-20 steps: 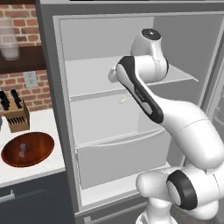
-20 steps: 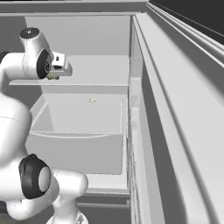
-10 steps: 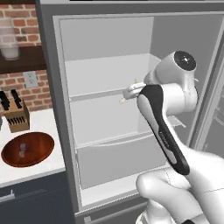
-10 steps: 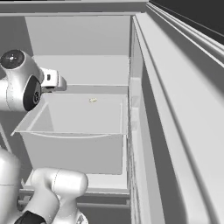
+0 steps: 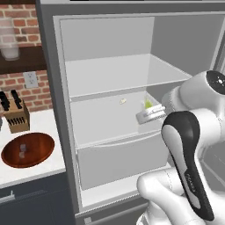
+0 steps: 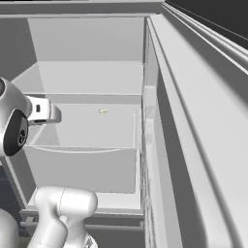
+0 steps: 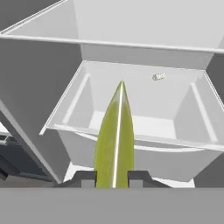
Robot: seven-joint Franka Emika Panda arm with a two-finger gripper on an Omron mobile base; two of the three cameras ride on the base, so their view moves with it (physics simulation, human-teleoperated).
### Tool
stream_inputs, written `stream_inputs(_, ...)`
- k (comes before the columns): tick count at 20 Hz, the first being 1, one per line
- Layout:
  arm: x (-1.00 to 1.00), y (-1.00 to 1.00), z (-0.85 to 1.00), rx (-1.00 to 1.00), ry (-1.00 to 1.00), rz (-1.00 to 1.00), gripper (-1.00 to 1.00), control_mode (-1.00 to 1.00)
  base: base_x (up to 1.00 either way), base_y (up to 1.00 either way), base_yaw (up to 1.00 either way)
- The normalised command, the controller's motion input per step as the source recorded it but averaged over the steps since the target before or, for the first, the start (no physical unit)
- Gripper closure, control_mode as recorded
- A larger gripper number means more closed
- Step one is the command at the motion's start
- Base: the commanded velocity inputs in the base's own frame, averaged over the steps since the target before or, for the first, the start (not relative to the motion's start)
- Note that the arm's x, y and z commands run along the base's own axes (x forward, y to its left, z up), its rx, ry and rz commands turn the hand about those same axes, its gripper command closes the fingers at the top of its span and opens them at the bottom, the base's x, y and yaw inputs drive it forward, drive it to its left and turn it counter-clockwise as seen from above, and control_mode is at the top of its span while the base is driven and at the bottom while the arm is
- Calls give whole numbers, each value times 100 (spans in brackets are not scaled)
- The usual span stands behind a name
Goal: Grab a lemon wedge from the fridge and one ice cube from the ice bowl, and put them in the glass of lemonade.
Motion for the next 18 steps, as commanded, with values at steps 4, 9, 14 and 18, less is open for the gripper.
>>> stream_inputs(4, -84, 0, 0, -2, 30, 4, 100, -100, 0, 0, 0)
stream_inputs(9, -44, 0, -6, -1, 20, 0, 100, -100, 0, 0, 0)
stream_inputs(14, -22, 0, -1, 0, 1, 0, 100, -100, 0, 0, 0)
stream_inputs(18, 0, 0, 0, 0, 0, 0, 100, -100, 0, 0, 0)
